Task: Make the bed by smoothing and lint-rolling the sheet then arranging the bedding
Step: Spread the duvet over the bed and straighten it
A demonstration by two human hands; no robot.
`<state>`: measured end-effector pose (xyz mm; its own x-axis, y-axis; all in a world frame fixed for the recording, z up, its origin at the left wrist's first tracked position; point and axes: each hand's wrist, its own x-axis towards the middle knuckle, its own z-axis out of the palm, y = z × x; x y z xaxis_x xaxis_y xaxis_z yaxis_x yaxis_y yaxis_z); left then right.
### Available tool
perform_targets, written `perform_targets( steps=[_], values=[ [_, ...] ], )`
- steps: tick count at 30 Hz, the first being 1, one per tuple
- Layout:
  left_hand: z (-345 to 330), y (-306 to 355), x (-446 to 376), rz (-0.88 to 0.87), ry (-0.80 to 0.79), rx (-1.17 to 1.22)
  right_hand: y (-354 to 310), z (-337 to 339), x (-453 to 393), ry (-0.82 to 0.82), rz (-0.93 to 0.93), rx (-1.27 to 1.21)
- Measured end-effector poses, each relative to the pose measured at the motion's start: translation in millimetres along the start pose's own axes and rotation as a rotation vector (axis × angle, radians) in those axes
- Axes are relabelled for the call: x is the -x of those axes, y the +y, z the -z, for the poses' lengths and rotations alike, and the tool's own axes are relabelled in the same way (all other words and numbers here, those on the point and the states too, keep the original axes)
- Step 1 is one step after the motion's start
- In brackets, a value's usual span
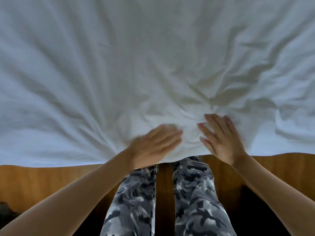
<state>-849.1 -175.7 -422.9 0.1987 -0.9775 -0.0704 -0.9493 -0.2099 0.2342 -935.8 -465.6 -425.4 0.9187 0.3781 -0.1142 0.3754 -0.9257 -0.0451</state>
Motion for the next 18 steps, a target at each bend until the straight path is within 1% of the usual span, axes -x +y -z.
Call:
perform_targets(
  steps=[1, 3, 5, 7, 11, 13, 15, 18],
  values=[
    [-7, -7, -8, 0.103, 0.011, 0.003, 10, -1, 2, -0.020, -0.046, -0.003],
    [-16, -21, -20, 0.217, 0.031, 0.002, 29, -4, -2, -0.043, -0.072, 0.013],
    [-20, -25, -25, 0.298, 0.045, -0.025, 40, -10, -15, 0.003, -0.061, -0.004],
    [-21, -24, -33, 0.369, 0.077, -0.077, 47, -10, -32, 0.059, -0.103, -0.027],
    [-16, -28, -52, 0.458, 0.118, -0.205, 51, -10, -55, 0.137, -0.157, 0.068],
    [-14, -34, -60, 0.461, 0.198, -0.241, 54, -9, -70, 0.173, -0.134, 0.096],
    [-12, -35, -67, 0.445, 0.254, -0.257, 57, -4, -84, 0.208, -0.082, 0.094],
    [-11, -32, -74, 0.455, 0.250, -0.201, 56, 6, -86, 0.215, -0.033, -0.009]
  ],
)
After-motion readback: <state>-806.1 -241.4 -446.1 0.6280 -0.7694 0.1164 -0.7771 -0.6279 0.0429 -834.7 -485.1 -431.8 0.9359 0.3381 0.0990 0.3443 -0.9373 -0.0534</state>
